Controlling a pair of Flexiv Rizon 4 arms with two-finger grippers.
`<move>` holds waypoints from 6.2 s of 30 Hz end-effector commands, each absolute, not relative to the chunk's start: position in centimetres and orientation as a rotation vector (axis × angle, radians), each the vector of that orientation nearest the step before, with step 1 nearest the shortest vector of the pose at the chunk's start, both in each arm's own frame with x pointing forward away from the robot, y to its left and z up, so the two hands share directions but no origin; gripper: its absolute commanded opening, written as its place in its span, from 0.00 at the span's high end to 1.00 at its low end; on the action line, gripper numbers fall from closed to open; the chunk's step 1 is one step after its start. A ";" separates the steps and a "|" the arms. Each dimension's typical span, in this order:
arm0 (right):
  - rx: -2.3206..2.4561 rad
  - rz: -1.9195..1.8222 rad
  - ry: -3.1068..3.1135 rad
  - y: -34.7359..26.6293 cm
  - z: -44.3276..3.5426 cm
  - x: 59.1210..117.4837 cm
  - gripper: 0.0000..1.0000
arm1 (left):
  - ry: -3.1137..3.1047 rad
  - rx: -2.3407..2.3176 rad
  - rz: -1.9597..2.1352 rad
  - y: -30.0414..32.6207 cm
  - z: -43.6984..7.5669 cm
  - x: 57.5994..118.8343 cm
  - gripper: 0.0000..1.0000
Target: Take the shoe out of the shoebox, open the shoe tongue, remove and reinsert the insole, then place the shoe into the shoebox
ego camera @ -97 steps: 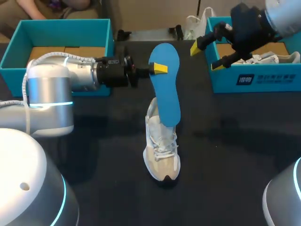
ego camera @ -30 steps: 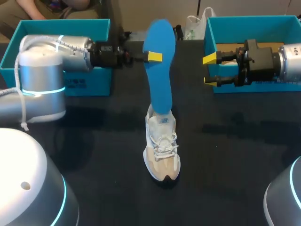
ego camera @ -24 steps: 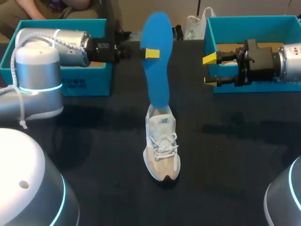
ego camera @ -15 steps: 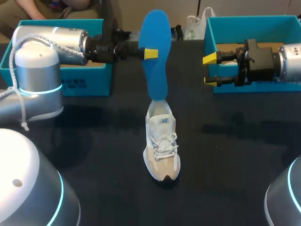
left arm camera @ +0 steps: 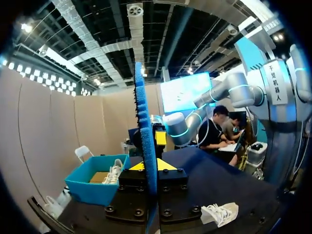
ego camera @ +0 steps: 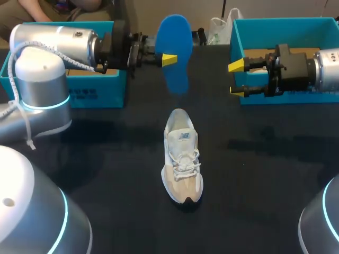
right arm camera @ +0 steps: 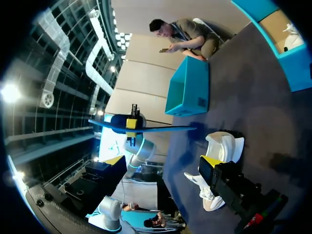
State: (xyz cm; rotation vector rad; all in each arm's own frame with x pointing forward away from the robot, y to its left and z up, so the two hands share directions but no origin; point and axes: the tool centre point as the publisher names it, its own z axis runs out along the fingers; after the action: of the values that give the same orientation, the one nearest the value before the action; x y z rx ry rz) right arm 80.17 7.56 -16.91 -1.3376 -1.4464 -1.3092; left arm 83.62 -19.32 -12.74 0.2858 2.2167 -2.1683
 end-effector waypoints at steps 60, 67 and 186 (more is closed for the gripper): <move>-1.277 -1.312 -1.420 11.5 -18.2 80.3 0.00 | 1.147 1.242 -1.067 -21.8 -16.7 85.8 1.00; -1.254 -1.283 -1.415 12.8 -18.2 80.2 0.00 | 1.114 1.274 -1.039 -23.4 -17.1 85.9 1.00; -0.450 -1.632 -1.899 17.2 -20.7 83.7 1.00 | 2.319 0.699 -1.356 -11.4 -25.6 81.6 0.00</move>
State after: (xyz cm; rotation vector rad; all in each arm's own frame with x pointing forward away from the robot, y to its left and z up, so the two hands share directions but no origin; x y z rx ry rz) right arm 83.65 17.13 -20.66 -0.4483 -1.8970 -1.6340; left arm 81.57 -11.43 -25.70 0.6978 2.3147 -1.3600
